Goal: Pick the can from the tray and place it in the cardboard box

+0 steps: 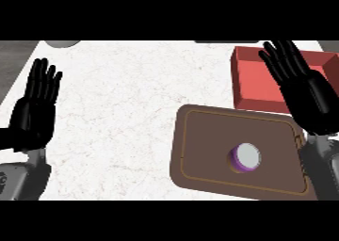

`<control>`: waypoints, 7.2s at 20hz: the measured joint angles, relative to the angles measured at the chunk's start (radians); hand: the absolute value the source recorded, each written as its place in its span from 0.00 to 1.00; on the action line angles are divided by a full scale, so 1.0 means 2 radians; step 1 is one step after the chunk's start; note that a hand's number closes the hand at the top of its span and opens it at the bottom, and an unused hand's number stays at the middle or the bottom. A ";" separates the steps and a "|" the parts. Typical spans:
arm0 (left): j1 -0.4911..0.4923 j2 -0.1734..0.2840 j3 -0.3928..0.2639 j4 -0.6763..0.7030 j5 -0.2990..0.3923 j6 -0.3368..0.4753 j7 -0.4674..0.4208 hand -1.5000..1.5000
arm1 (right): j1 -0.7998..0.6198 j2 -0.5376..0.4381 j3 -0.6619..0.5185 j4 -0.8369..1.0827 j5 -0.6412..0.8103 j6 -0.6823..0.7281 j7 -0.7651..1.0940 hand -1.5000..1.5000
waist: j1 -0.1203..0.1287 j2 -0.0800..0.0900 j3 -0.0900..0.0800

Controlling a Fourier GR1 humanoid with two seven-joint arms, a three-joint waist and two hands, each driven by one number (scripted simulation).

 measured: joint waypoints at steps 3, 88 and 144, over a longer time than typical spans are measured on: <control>0.001 0.020 -0.013 -0.003 -0.024 -0.012 0.006 0.50 | 0.013 -0.024 -0.026 -0.035 -0.003 0.003 0.006 0.00 | -0.009 0.000 -0.002; 0.005 -0.015 0.018 -0.013 -0.199 -0.220 0.039 0.50 | 0.112 -0.017 0.208 -0.045 0.692 0.274 0.162 0.00 | -0.006 0.002 -0.005; -0.013 -0.039 0.032 0.010 -0.227 -0.238 0.024 0.50 | -0.087 -0.116 -0.085 0.128 0.377 0.133 -0.226 1.00 | 0.003 0.004 -0.005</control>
